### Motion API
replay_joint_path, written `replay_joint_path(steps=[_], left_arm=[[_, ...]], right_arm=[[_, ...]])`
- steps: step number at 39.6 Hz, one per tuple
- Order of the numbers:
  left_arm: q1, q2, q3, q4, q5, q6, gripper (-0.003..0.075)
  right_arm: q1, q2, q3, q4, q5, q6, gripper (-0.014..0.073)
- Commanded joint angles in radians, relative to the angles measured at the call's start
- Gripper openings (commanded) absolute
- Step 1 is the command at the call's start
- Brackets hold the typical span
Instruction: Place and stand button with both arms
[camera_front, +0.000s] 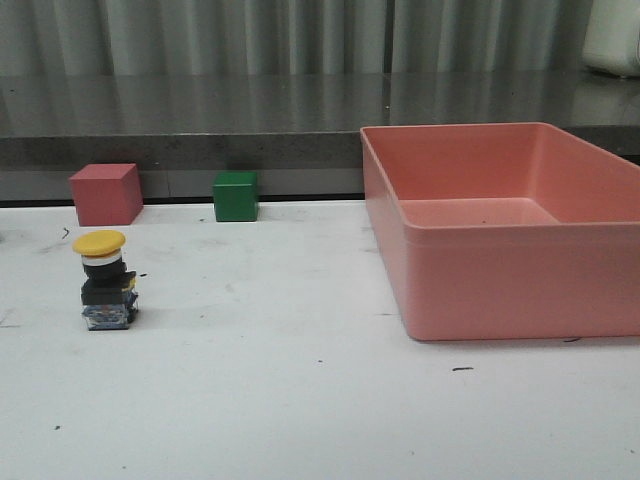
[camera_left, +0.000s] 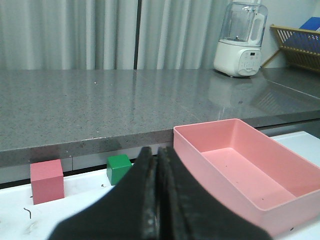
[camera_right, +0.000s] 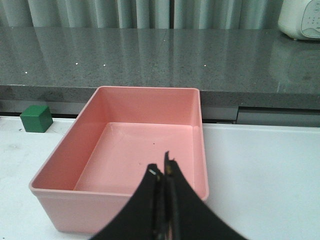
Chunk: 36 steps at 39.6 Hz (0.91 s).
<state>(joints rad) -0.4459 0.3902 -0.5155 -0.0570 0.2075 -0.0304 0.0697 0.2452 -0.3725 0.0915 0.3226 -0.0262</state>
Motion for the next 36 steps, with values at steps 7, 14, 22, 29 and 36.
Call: replay_joint_path(steps=[7, 14, 22, 29, 36], left_arm=[[-0.004, 0.004, -0.027, -0.002, -0.076, 0.000, -0.0020], [-0.004, 0.004, -0.027, -0.002, -0.076, 0.000, -0.0020], [-0.004, 0.004, -0.027, -0.002, -0.074, 0.000, -0.0020], [-0.004, 0.001, -0.020, -0.002, -0.074, 0.000, -0.0020], [0.046, -0.093, 0.046, -0.002, -0.072, 0.000, -0.0020]], right_arm=[[-0.005, 0.007, -0.025, -0.008, -0.080, -0.010, -0.0070], [-0.005, 0.007, -0.025, -0.008, -0.080, -0.010, -0.0070], [-0.005, 0.007, -0.025, -0.008, -0.080, -0.010, -0.0070], [-0.005, 0.007, -0.025, -0.008, -0.080, -0.010, -0.0070], [-0.005, 0.007, -0.025, -0.008, -0.080, -0.010, -0.0070]])
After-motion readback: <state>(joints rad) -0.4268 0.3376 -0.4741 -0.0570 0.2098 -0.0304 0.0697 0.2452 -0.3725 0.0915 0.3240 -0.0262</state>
